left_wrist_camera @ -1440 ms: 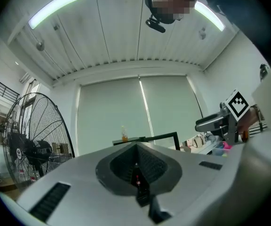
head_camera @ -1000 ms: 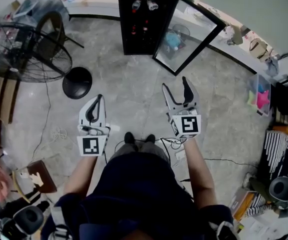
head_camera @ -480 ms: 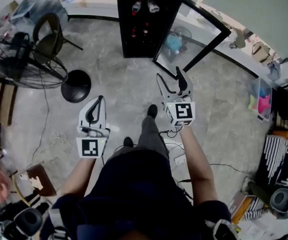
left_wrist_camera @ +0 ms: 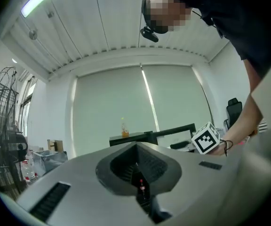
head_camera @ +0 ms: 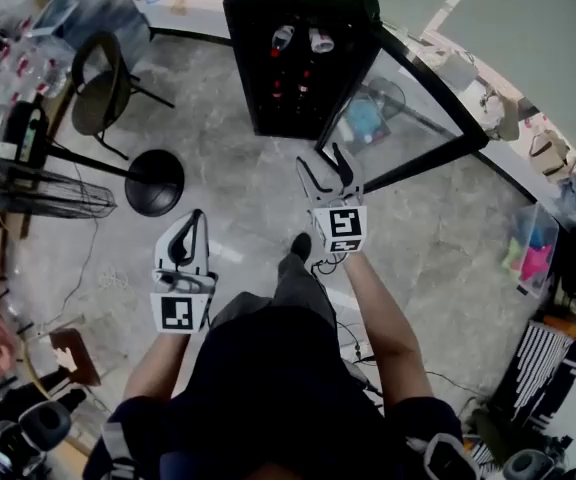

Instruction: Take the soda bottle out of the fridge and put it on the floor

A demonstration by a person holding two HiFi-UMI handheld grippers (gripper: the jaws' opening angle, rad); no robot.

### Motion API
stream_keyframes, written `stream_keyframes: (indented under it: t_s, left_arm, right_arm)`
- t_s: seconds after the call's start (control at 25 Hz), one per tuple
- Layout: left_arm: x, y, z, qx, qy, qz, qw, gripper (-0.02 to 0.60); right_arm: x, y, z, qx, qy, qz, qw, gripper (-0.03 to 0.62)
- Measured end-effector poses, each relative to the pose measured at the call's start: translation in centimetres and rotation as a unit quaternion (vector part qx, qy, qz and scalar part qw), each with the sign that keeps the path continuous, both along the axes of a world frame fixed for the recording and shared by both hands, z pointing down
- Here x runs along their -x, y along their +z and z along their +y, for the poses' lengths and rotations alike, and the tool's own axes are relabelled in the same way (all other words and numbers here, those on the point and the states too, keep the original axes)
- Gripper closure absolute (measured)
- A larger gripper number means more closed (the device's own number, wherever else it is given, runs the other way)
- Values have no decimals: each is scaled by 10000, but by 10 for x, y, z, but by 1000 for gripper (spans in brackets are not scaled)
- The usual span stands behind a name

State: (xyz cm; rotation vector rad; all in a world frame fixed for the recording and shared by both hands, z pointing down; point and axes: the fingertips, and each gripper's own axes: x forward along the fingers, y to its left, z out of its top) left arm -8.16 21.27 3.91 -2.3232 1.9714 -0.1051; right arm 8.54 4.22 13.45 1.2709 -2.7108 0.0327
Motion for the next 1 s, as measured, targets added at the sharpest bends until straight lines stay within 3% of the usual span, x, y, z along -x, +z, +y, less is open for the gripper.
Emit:
stream_keyframes:
  t_s: [0.16, 0.32, 0.68, 1.0]
  left_arm:
    - [-7, 11, -48, 117, -207, -86, 9997, 558]
    - [2, 34, -96, 232, -206, -97, 9995, 558]
    - [33, 95, -185, 270, 263, -80, 9993, 558]
    - [48, 182, -247, 368, 596, 39, 9975, 558]
  right_arm:
    - [10, 37, -67, 102, -216, 129, 9996, 272]
    - [25, 82, -131, 221, -94, 154, 9996, 272]
    - [61, 190, -242, 346, 429, 267, 9981, 272]
    - [80, 289, -299, 516, 599, 345, 9963, 272]
